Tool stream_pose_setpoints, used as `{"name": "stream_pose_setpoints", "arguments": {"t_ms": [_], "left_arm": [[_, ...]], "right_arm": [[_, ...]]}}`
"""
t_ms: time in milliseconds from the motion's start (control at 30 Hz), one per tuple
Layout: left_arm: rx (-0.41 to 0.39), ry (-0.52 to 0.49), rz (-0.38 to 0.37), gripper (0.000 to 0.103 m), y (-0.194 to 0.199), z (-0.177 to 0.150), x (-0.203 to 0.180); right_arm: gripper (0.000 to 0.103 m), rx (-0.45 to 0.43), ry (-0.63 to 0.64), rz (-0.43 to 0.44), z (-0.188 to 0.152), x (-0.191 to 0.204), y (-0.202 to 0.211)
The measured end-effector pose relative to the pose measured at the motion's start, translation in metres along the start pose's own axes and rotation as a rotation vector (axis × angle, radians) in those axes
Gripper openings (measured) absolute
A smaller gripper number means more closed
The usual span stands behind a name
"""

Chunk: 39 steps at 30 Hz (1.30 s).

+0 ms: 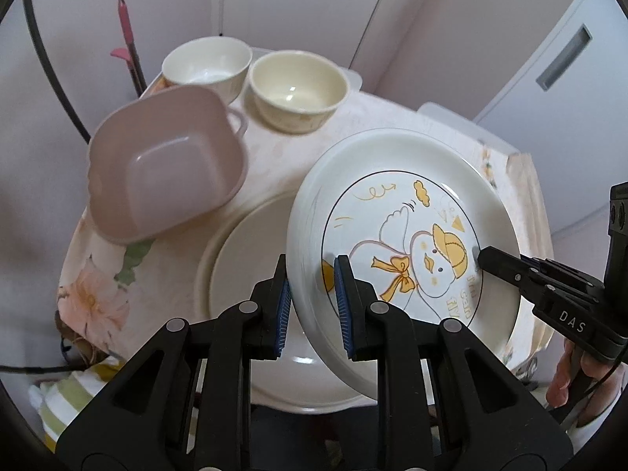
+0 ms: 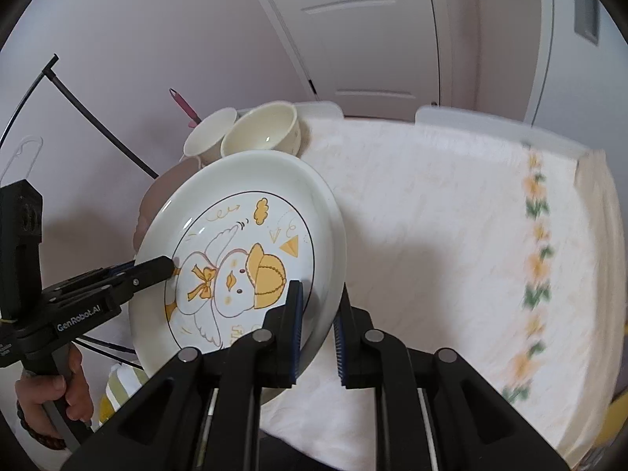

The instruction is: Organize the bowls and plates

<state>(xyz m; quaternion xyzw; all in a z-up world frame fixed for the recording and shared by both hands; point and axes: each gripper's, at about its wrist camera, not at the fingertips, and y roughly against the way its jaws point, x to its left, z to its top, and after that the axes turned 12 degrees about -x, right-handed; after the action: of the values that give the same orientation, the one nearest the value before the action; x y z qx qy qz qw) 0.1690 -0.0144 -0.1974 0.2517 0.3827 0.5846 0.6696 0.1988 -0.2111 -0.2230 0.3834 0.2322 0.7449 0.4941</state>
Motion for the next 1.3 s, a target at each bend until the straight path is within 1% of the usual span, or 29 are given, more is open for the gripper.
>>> {"name": "stream_pose_setpoints", "arguments": {"t_ms": [100,233,300,400,500,600,667,733,867,1000,1233,1300], "left_arm": [[0.020,-0.023,0.005,0.019,0.000,-0.015,0.010],[0.044,-0.013,0.004,0.019,-0.004,-0.027,0.023],[0.045,-0.021,0.013,0.019,-0.008,-0.031,0.026],[0.049,-0.007,0.016,0.019,-0.013,-0.036,0.032],[0.058,-0.022,0.031,0.019,-0.018,-0.042,0.034],[0.067,-0.070,0.068,0.019,-0.023,-0.046,0.029],[0.072,-0.085,0.082,0.019,-0.026,-0.048,0.028],[0.080,-0.092,0.092,0.019,-0.029,-0.050,0.028],[0.090,-0.144,0.136,0.019,-0.033,-0.056,0.022],[0.082,-0.174,0.164,0.019,-0.034,-0.056,0.016],[0.069,-0.256,0.220,0.019,-0.033,-0.056,0.007],[0.067,-0.263,0.227,0.019,-0.032,-0.056,0.006]], "right_arm": [[0.013,0.006,-0.004,-0.017,-0.014,0.008,-0.005],[0.013,0.013,0.005,-0.035,-0.029,0.019,-0.011],[0.013,0.016,0.033,-0.047,-0.031,0.023,-0.016],[0.014,0.025,0.067,-0.056,-0.033,0.028,-0.022],[0.013,0.031,0.085,-0.063,-0.035,0.029,-0.026],[0.013,0.021,0.114,-0.075,-0.038,0.033,-0.024],[0.013,0.018,0.136,-0.083,-0.038,0.036,-0.026],[0.013,0.022,0.138,-0.078,-0.038,0.034,-0.027],[0.013,0.029,0.149,-0.081,-0.039,0.034,-0.030],[0.013,0.031,0.163,-0.085,-0.039,0.035,-0.033],[0.013,0.048,0.160,-0.092,-0.041,0.036,-0.038],[0.013,0.052,0.160,-0.096,-0.042,0.036,-0.038]]}}
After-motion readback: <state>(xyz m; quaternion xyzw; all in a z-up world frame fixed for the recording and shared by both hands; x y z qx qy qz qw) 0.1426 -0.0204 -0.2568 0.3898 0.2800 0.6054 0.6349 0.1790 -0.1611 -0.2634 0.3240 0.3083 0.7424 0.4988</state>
